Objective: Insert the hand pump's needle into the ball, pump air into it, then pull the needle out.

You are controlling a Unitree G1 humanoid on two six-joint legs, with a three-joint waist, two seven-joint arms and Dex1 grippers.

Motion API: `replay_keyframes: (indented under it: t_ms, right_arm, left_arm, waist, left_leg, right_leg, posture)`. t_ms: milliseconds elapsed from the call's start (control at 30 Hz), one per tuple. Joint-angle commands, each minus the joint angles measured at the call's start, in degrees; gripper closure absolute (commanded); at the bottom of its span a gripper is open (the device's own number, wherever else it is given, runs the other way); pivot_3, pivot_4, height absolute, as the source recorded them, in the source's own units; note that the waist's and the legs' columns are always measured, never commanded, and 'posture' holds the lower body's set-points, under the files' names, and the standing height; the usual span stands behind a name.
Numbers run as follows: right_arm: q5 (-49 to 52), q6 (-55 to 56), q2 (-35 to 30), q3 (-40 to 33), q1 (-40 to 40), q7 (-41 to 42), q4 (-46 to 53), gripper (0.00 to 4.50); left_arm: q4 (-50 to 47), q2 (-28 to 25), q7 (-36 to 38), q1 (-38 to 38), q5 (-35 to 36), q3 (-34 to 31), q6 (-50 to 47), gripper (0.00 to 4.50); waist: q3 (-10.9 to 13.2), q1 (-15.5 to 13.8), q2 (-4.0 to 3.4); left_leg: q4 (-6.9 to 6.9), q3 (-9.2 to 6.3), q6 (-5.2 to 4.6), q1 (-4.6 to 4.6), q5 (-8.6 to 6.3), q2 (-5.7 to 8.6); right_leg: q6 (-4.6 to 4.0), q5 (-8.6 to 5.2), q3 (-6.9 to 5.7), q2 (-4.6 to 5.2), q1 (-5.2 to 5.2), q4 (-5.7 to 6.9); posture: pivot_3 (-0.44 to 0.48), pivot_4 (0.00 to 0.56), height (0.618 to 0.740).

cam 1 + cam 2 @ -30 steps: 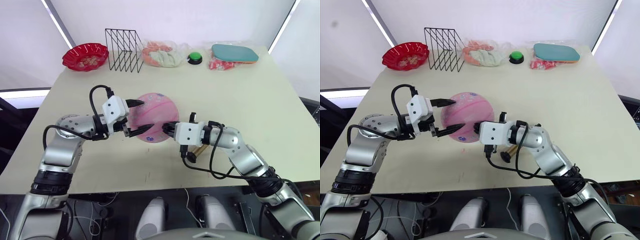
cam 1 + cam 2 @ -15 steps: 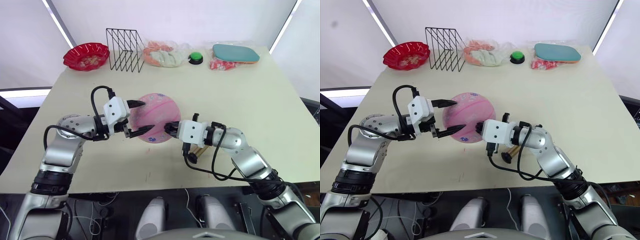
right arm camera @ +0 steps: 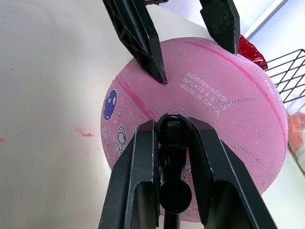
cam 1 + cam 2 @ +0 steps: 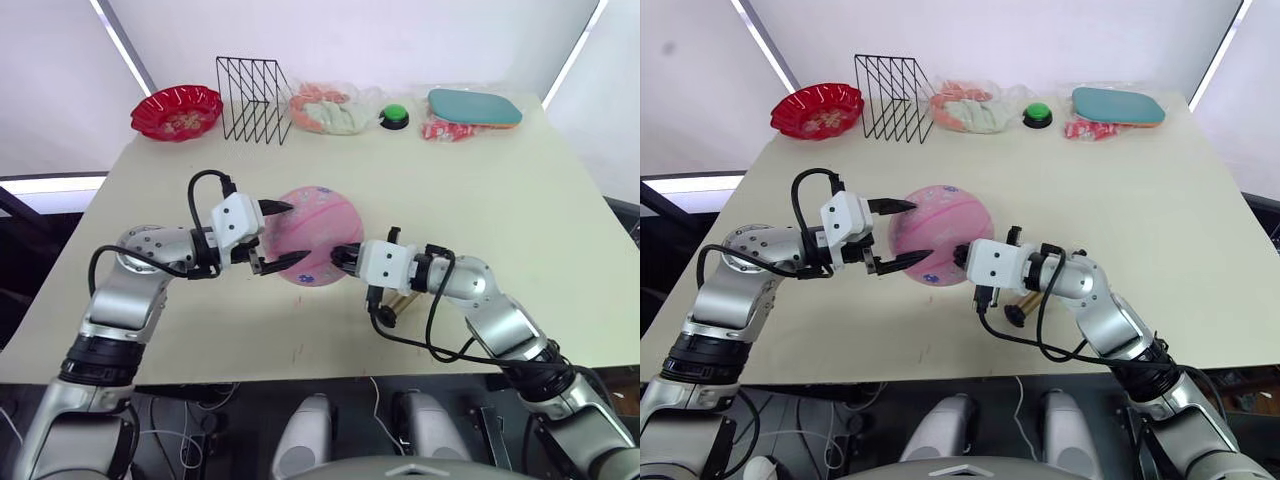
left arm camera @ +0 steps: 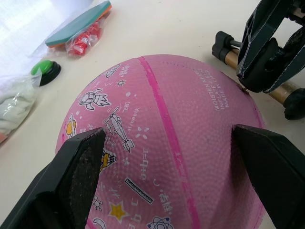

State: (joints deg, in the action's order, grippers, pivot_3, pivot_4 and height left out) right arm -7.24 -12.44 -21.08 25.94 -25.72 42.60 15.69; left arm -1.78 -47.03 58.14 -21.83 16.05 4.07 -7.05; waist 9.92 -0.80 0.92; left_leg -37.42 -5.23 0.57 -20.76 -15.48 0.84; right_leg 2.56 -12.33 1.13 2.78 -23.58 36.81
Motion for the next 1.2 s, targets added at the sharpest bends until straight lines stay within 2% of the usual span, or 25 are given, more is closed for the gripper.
replay_keyframes:
  t_ms: [33,900,1200]
  right_arm:
    - [2.77,2.41,-0.11,-5.11,-1.36,-0.65,10.16,4.16]
    - [6.78,-6.67,-2.8,-7.46,0.42,-0.79,18.51,4.16]
    - [6.79,-6.82,-5.69,-8.51,1.05,-0.22,18.74,4.16]
  left_arm:
    - [11.12,-1.95,-1.09,4.75,-9.46,6.6,-7.33,0.0]
    - [14.14,-2.94,-2.39,3.56,-11.05,9.67,-7.54,0.0]
    - [13.98,-3.18,-2.38,3.77,-10.65,9.68,-7.72,0.0]
  waist:
    - [-0.01,0.0,-0.02]
    - [-0.18,-0.49,-0.3]
    - [-0.26,-0.55,-0.43]
  left_leg:
    - [0.0,0.0,0.0,0.0,0.0,0.0]
    - [0.0,-0.24,-0.01,-0.04,-0.01,0.29]
    - [0.0,-0.33,-0.03,-0.05,-0.01,0.4]
  right_leg:
    - [0.0,0.0,0.0,0.0,0.0,0.0]
    - [0.15,-0.11,-0.15,0.23,0.13,-0.05]
    - [0.21,-0.15,-0.22,0.34,0.19,-0.06]
  posture:
    - [0.0,0.15,0.74]
    - [0.0,0.15,0.74]
    - [0.0,0.15,0.74]
